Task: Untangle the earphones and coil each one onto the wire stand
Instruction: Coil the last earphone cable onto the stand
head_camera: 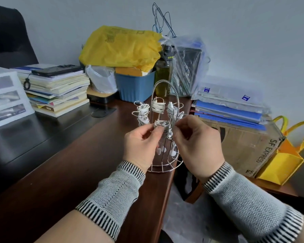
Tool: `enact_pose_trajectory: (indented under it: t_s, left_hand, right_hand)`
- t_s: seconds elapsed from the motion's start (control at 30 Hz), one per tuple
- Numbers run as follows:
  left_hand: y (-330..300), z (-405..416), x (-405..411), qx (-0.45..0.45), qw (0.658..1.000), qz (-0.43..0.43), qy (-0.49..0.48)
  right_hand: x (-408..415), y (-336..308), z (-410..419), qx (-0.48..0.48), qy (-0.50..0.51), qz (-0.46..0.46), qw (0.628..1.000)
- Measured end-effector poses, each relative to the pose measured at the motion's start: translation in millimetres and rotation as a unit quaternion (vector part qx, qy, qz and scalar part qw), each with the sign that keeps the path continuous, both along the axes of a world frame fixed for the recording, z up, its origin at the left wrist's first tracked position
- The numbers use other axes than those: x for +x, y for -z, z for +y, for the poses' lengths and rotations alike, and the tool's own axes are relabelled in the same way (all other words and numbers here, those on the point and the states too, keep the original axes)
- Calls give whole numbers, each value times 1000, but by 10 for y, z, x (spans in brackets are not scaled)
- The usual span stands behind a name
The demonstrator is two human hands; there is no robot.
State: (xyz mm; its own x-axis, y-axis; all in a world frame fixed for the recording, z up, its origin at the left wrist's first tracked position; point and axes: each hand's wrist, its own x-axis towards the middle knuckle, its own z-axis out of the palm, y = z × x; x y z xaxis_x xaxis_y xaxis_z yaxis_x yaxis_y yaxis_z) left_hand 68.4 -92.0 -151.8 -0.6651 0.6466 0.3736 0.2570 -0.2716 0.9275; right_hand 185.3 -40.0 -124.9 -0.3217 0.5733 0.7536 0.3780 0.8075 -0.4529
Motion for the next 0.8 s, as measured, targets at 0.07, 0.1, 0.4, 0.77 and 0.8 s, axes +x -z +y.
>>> enact_pose_trajectory:
  t_s: [0.07, 0.1, 0.4, 0.77, 0.8]
  left_hand:
    - [16, 20, -16, 2, 1000, -2, -4]
    - [24, 27, -19, 3, 1000, -6, -3]
    - [61, 51, -18, 15, 1000, -25, 10]
    - [92, 78, -9, 16, 1000, 9, 9]
    - [98, 80, -11, 15, 1000, 5, 10]
  right_hand:
    - [-66, 6, -17, -42, 11, 8, 999]
    - [-97, 9, -21, -83, 18, 8, 996]
    - [-256, -11, -123, -337, 3, 217, 916]
    - [-216, 33, -215, -419, -151, 397, 803]
    - [-205, 34, -226, -429, -174, 406, 788]
